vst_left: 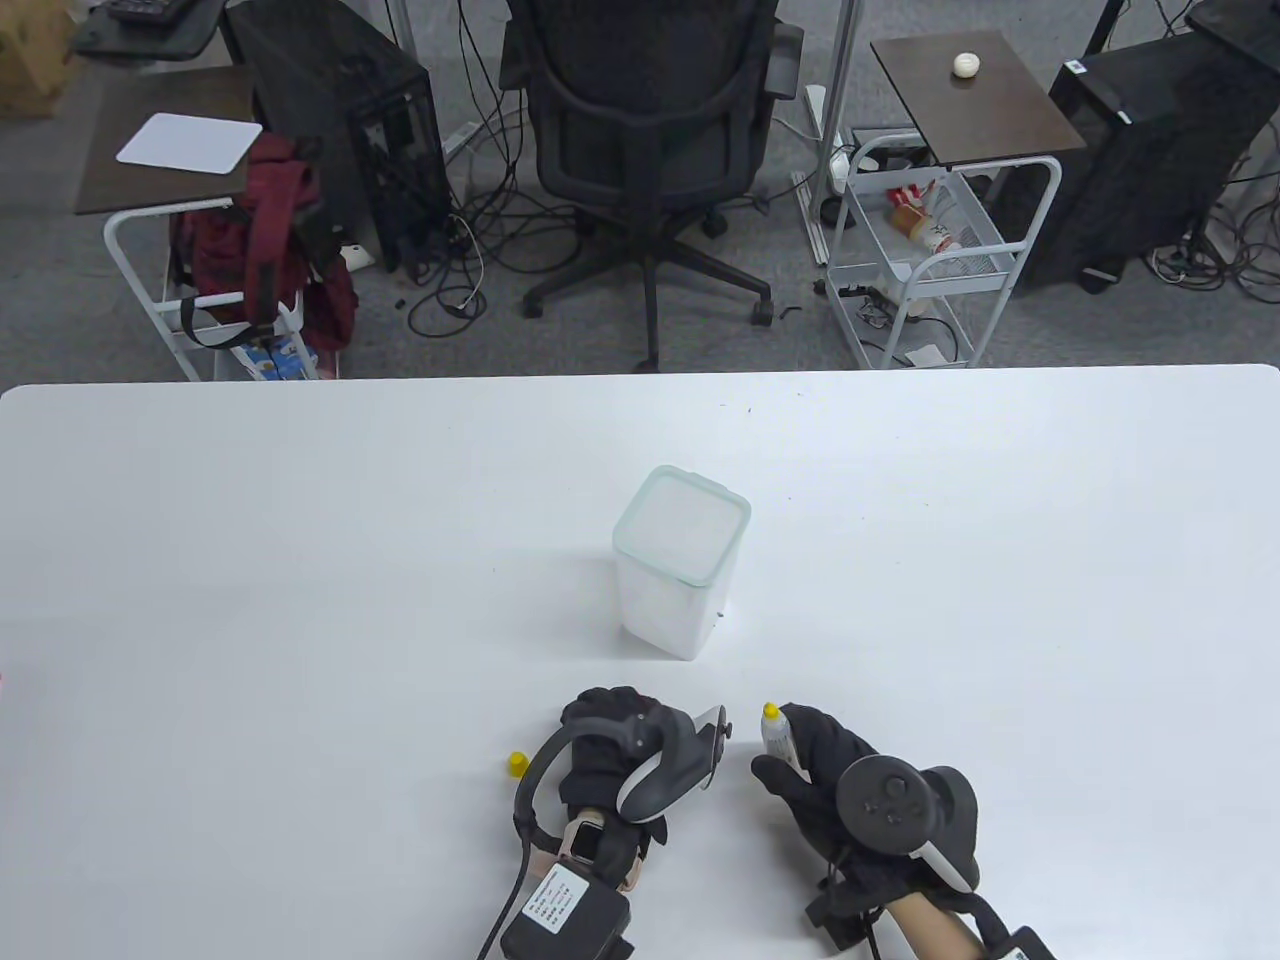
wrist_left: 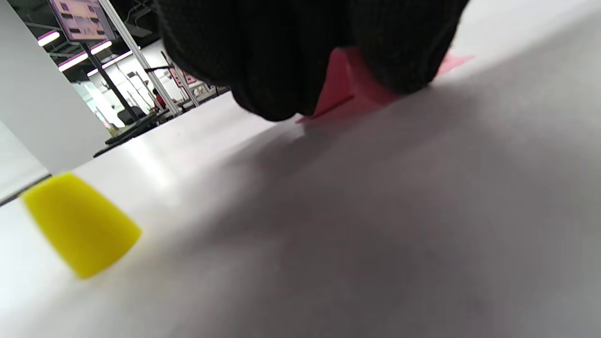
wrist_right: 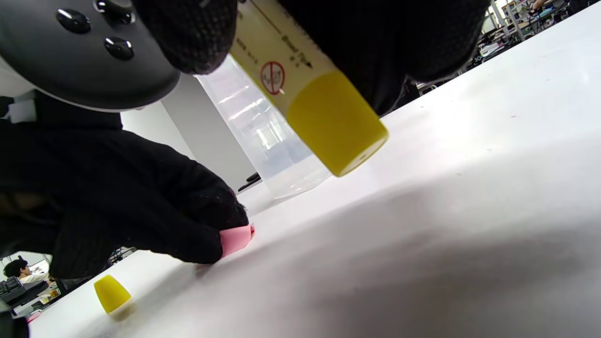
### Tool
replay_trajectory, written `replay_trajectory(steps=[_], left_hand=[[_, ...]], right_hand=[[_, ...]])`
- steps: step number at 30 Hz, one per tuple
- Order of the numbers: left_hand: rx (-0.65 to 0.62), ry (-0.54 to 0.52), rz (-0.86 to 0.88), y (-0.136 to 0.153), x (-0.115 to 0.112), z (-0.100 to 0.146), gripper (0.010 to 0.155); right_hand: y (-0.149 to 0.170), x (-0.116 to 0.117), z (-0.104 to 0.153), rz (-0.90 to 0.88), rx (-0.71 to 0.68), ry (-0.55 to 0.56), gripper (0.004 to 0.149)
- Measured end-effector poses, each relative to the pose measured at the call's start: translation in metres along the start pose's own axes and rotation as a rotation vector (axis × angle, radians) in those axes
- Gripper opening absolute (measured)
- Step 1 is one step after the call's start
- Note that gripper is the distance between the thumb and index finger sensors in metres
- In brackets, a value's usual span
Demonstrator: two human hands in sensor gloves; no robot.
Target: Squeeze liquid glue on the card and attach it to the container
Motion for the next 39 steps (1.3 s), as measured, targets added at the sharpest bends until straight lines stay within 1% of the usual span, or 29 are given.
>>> replay_trajectory(steps=[2, 5, 8, 10, 13, 16, 19, 20, 22, 24, 26, 32, 39], left_hand=[[0.013, -0.024, -0.004, 0.003, 0.002, 0.001, 0.044], [-0.012, -0.042, 0.046, 0.009, 0.009, 0.007, 0.042], [-0.013, -0.149, 0.164, 0.024, 0.028, 0.019, 0.041], [-0.032, -0.198, 0.339, 0.037, 0.039, 0.03, 0.041], [-0.078, -0.265, 0.638, 0.054, 0.043, 0.05, 0.042], [-0.118, -0.273, 0.957, 0.068, 0.033, 0.066, 0.042], [-0.15, -0.261, 1.266, 0.076, 0.011, 0.07, 0.043], [-0.162, -0.24, 1.344, 0.077, 0.004, 0.069, 0.043], [-0.183, -0.15, 1.496, 0.077, -0.012, 0.066, 0.043], [-0.176, -0.123, 1.563, 0.08, -0.022, 0.065, 0.043], [-0.161, -0.127, 1.576, 0.082, -0.027, 0.065, 0.043], [-0.171, -0.113, 1.626, 0.083, -0.029, 0.064, 0.043], [-0.18, -0.074, 1.657, 0.079, -0.034, 0.063, 0.044]], right_hand=[[0.0, 0.0, 0.0, 0.002, -0.001, 0.002, 0.055], [0.0, 0.0, 0.0, 0.0, -0.002, 0.006, 0.055], [0.0, -0.003, 0.001, -0.007, -0.013, 0.022, 0.054], [-0.001, -0.006, 0.002, -0.013, -0.019, 0.042, 0.054], [-0.006, -0.013, 0.006, -0.003, -0.041, 0.081, 0.054], [-0.013, -0.019, 0.009, 0.034, -0.079, 0.114, 0.054], [-0.022, -0.021, 0.013, 0.079, -0.126, 0.127, 0.053], [-0.025, -0.021, 0.014, 0.097, -0.14, 0.127, 0.053], [-0.031, -0.02, 0.015, 0.146, -0.166, 0.123, 0.053], [-0.038, -0.02, 0.017, 0.179, -0.194, 0.143, 0.054], [-0.044, -0.019, 0.02, 0.203, -0.219, 0.148, 0.054], [-0.061, -0.014, 0.028, 0.341, -0.288, 0.175, 0.054], [-0.067, -0.013, 0.031, 0.406, -0.304, 0.189, 0.054]])
Point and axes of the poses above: the tracker on the back of each hand, its own y axis roughly to the little-finger side, its own z axis roughly from the fingertips to the wrist, x = y × z, the point moved 4 cm from there along -z, roughly from the wrist to the fingertips, and after that the axes turned 1 degree about -z, right-handed, at the moved point
